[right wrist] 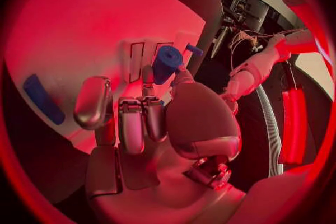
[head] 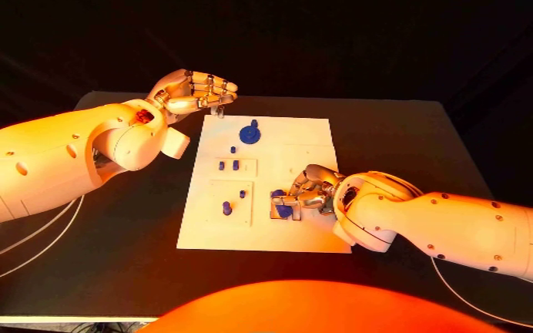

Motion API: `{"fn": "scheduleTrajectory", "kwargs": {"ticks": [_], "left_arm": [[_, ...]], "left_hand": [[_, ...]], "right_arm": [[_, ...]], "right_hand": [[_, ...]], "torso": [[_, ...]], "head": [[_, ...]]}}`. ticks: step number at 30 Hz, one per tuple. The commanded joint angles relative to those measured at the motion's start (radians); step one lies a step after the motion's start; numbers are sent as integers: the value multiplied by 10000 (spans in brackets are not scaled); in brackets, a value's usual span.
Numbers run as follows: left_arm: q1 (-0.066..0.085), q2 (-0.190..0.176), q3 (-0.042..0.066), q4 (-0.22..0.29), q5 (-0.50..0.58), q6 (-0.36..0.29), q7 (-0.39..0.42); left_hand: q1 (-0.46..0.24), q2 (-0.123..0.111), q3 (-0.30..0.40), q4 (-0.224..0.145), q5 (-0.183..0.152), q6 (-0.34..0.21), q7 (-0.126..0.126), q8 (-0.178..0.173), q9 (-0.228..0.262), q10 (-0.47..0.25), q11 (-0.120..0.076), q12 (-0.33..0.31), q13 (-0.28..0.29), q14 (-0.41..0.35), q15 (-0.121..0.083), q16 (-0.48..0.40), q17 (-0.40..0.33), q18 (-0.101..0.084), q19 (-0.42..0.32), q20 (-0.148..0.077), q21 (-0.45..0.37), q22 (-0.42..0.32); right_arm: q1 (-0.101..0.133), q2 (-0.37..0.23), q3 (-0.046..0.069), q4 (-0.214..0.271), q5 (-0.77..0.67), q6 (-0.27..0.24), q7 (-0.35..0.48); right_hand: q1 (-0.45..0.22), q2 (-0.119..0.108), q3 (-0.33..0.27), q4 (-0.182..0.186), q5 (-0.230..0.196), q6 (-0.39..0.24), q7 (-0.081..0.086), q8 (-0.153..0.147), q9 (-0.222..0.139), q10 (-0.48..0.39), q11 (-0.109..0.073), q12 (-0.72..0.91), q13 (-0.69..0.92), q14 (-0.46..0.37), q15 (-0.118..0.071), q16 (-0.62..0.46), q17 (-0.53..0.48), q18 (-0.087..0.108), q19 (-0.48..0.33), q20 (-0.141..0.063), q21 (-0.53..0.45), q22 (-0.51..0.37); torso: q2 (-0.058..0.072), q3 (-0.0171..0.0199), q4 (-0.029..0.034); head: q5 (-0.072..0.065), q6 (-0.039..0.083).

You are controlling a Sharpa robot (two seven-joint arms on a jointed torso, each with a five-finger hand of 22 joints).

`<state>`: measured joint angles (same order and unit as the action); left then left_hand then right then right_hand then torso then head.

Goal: Assemble the parts on the task board

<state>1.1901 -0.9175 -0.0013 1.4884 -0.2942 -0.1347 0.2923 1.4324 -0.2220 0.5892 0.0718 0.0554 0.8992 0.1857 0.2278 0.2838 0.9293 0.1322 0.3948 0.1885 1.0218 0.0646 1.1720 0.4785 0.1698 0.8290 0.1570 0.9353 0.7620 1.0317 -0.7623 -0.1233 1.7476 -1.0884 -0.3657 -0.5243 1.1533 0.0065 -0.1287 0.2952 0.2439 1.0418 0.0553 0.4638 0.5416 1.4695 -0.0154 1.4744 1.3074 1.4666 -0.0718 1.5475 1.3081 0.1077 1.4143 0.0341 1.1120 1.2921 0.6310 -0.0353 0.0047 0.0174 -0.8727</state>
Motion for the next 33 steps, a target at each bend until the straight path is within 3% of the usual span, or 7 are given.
{"fn": "scheduleTrajectory", "kwargs": {"ticks": [1,6,11,15,20,24,33], "left_arm": [[5,4,6,29,59,150,64],[6,-11,6,30,59,148,55],[6,-16,6,35,59,151,51],[6,-30,6,36,59,151,49],[6,-56,5,43,59,145,46],[6,-67,5,50,59,140,50],[4,-98,5,60,58,108,91]], "left_hand": [[-24,45,-58,-19,-9,-61,24,55,-9,-84,12,52,10,-70,-19,-2,-13,129,-35,48,-69,-8],[-27,48,-65,-11,-9,-66,26,60,-12,-91,13,59,11,-74,-17,7,-12,129,-36,50,-74,-10],[-27,48,-65,-11,-9,-66,26,60,-12,-91,13,59,11,-74,-17,7,-12,129,-36,50,-74,-10],[-27,48,-65,-11,-9,-66,26,60,-12,-91,13,59,11,-74,-17,7,-12,129,-36,50,-74,-10],[-27,48,-65,-11,-9,-66,26,60,-12,-91,13,59,11,-74,-17,7,-12,129,-36,50,-74,-10],[-27,48,-65,-11,-9,-66,26,60,-12,-91,13,59,11,-74,-17,7,-12,129,-36,50,-74,-10],[-27,48,-65,-11,-9,-66,26,60,-12,-91,13,59,11,-74,-17,7,-12,129,-36,50,-74,-10]], "right_arm": [[-19,12,-6,-31,-251,-131,-112],[-21,-2,-6,-18,-453,90,-154],[-25,-94,-6,116,-687,186,-164],[-29,-310,-5,353,-890,166,-106],[-30,-711,-3,785,-994,189,88],[-31,-1029,-1,1059,-1018,68,261],[90,-2378,46,1505,-1006,-1076,1303]], "right_hand": [[-419,138,-298,4,-312,7,-68,87,40,440,-67,-65,1703,903,-92,22,1917,-177,25,-34,-64,18],[-1154,252,-912,6,-1209,-114,-38,194,110,388,-43,-178,1638,893,-73,2,1869,-161,0,-22,-206,2],[-1342,71,-996,11,-1405,-156,-27,214,119,379,-32,-200,1629,890,-64,-3,1859,-159,-2,-14,-235,8],[-1316,52,-971,0,-1386,-162,-26,219,121,385,-32,-190,1640,892,-63,-1,1866,-160,2,-12,-231,16],[60,113,-814,-70,-855,-226,-39,263,117,407,-43,-177,1679,899,-71,5,1898,-167,38,-18,-226,88],[879,81,-719,-90,-922,-283,-33,230,74,406,-41,-189,1686,899,-74,4,1901,-168,43,-21,-258,114],[1898,-242,-488,-91,-358,-844,251,-310,-202,339,192,-272,1650,881,112,-27,1818,-143,-31,115,-519,68]], "torso": [[1,2,9],[-6,-7,-2],[-3,1,4],[-8,3,3],[-7,-3,-1],[-6,7,-11],[-66,-5,-50]], "head": [[-9,1],[-8,1],[-5,1],[-4,1],[25,1],[25,1],[-159,1]]}}
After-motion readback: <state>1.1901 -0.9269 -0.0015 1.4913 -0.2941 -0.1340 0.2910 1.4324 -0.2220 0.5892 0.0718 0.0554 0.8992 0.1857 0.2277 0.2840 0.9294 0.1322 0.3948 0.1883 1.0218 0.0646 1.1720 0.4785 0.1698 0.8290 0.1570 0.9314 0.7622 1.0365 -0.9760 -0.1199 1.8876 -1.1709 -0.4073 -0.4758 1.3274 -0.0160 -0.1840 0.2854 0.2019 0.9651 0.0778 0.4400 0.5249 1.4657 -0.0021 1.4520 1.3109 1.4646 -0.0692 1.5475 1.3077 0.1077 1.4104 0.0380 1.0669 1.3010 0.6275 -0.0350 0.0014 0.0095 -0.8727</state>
